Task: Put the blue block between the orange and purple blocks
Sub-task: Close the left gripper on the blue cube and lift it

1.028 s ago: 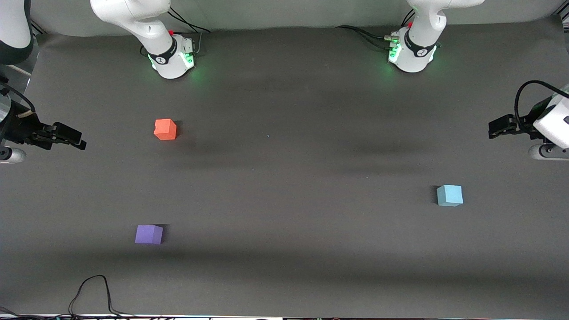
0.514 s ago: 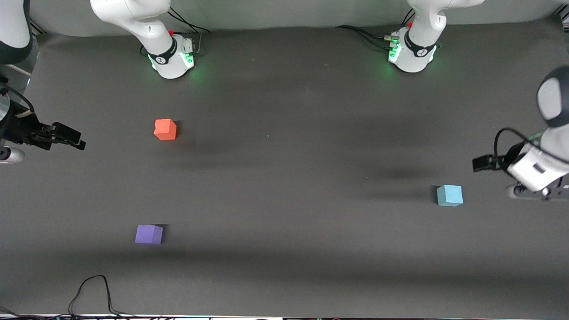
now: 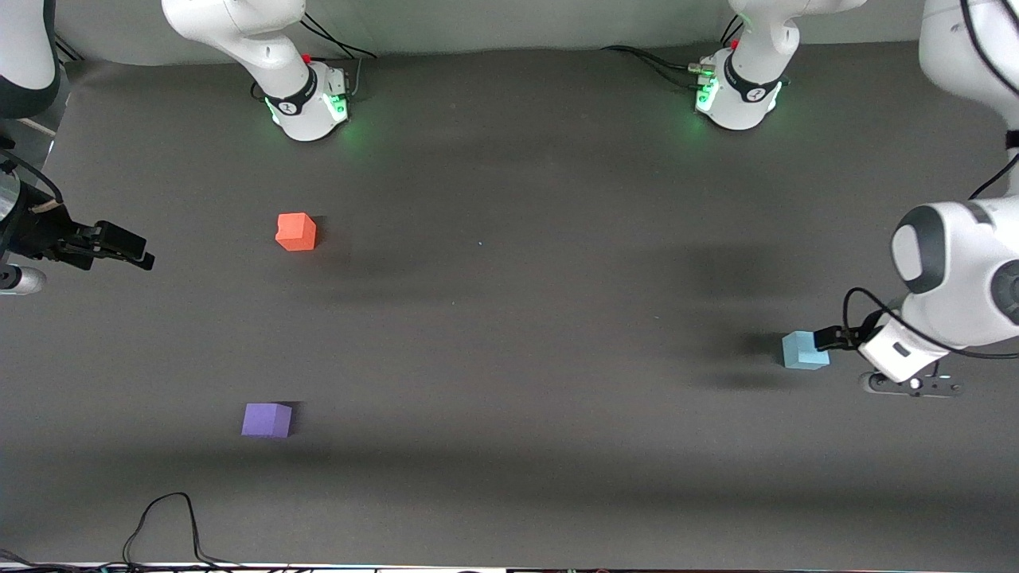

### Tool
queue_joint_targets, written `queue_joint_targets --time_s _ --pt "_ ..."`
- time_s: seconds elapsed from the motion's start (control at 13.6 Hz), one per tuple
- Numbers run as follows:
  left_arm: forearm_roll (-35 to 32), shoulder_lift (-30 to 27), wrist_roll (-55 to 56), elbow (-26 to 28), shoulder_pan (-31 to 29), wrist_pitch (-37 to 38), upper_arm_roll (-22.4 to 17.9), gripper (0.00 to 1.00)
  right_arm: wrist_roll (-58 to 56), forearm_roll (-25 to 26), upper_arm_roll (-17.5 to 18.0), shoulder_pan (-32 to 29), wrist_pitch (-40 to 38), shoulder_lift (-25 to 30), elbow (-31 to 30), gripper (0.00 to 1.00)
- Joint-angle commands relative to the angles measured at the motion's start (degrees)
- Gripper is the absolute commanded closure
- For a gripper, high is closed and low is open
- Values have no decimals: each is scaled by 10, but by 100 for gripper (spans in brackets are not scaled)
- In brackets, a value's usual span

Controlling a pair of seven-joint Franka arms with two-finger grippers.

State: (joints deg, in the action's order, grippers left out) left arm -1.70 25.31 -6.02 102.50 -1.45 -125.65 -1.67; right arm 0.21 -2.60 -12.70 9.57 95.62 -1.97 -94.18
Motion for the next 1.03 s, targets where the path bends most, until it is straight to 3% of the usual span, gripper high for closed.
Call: queue_joint_targets --time_s 0.0,0.22,0.44,0.51,0.59,0.66,0.73,0.95 --pt "7 17 -15 48 0 -83 0 0 -14 -7 -3 1 -5 -8 14 0" --pt "7 46 -14 74 0 -149 0 0 -14 -7 -2 1 -6 -8 15 0" --pt "7 63 -14 74 0 -160 0 0 -14 -7 -2 2 -8 -8 14 0" --pt "7 63 -14 74 -1 -157 0 13 -14 -7 -2 3 -9 -8 14 0" --pt "7 63 -13 74 -1 -155 0 40 -14 -7 -2 2 -10 -8 13 0" --pt "7 63 -12 73 -2 -155 0 54 -14 -7 -2 2 -10 -8 13 0" --pt "7 63 -10 73 -2 -155 0 59 -14 -7 -2 2 -10 -8 14 0" --pt "7 54 -12 63 -6 -136 -1 59 -14 -7 -2 2 -11 -8 11 0"
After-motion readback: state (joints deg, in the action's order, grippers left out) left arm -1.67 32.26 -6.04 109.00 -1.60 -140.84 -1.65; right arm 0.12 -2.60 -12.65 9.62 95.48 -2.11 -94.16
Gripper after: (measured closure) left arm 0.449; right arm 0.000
